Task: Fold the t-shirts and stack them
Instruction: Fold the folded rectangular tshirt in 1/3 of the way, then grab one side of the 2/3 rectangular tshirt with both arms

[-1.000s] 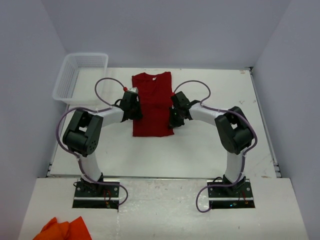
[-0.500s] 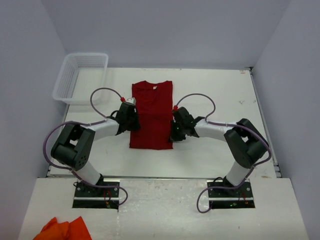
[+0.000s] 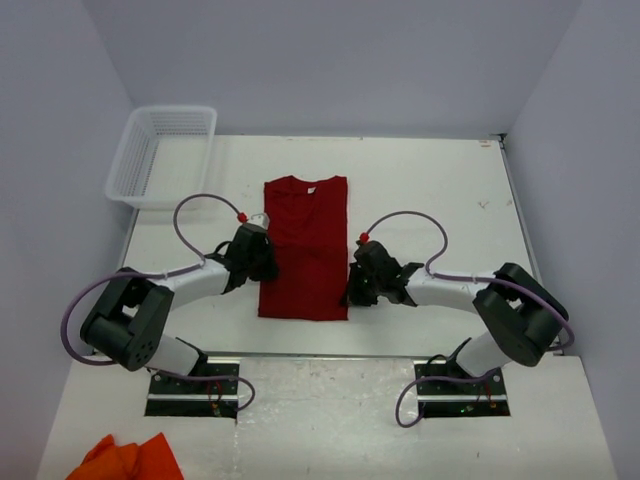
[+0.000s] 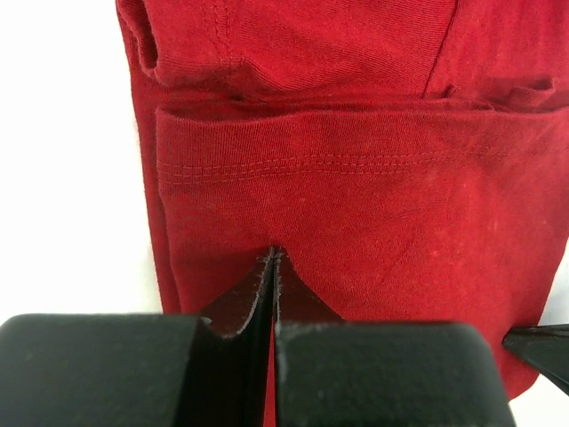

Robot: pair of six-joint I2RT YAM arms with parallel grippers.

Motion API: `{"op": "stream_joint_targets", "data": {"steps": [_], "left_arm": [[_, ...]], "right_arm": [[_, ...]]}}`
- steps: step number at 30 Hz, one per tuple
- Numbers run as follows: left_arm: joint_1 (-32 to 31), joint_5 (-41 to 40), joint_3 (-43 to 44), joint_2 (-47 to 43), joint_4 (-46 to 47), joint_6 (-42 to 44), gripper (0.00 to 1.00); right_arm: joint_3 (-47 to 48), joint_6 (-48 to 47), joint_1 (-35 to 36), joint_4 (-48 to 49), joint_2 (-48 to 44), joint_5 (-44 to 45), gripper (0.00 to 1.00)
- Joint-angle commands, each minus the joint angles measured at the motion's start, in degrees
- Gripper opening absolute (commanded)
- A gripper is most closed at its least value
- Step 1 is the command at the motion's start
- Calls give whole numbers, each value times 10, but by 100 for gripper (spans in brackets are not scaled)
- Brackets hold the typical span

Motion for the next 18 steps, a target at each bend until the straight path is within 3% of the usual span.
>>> {"op": "stream_joint_targets", "data": {"steps": [1,7,12,18], "left_arm": [[-5,-21,-35,-2,-66,-1,0],[-10,-22,-50,-26,-67,-3,0],[-13,-20,-50,-59,-69,-1,0],[-17,-25,-7,-131,-93,22,2]], "right_arm": [[-57,17,16,-105,2,51,0],[-69,39,43,-110,-21,62,0],[-51,0,57,-98,-34,75,0],[38,-62,67,-152,-56,108,26]]}}
